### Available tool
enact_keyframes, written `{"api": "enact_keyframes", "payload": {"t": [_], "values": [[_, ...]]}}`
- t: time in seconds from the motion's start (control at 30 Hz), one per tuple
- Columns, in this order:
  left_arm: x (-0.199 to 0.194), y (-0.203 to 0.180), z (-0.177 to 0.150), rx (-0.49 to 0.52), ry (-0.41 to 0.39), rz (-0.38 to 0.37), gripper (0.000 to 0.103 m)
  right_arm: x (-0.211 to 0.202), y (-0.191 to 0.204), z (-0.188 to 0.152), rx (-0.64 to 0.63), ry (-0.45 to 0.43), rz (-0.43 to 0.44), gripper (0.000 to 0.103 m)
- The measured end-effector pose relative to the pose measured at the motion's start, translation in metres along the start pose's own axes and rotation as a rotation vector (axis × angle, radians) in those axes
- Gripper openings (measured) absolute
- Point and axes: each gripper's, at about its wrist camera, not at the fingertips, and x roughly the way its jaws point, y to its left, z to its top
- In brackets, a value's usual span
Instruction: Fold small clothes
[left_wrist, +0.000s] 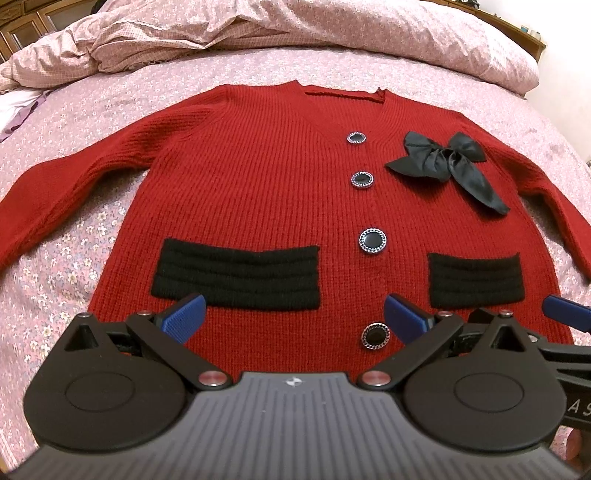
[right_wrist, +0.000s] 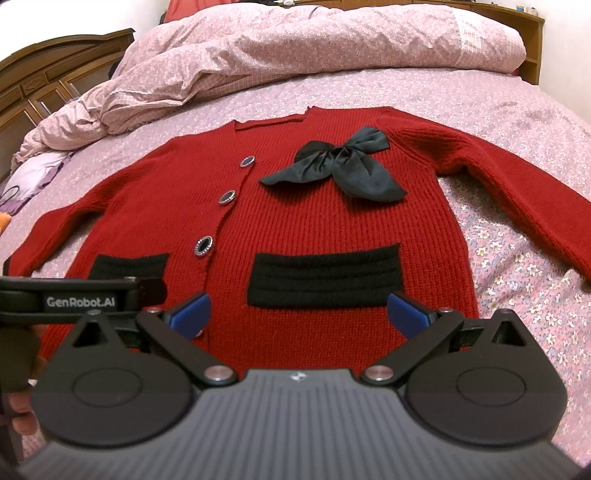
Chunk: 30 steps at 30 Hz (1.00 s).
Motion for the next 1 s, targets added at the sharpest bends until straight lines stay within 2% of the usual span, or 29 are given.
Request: {"api": "enact_keyframes", "payload": {"t": [0.63, 1.0], "values": [[0.003, -0.001, -0.001, 0.005, 0.021, -0.002, 0.103, 0.001, 0.0, -0.004, 0.003, 0.006, 0.003, 0.103], [0.011, -0.003, 0.004, 0.028, 0.033, 0.009, 0.103, -0.002, -0.019, 0.004, 0.051, 0.006, -0.026, 0.103]]}}
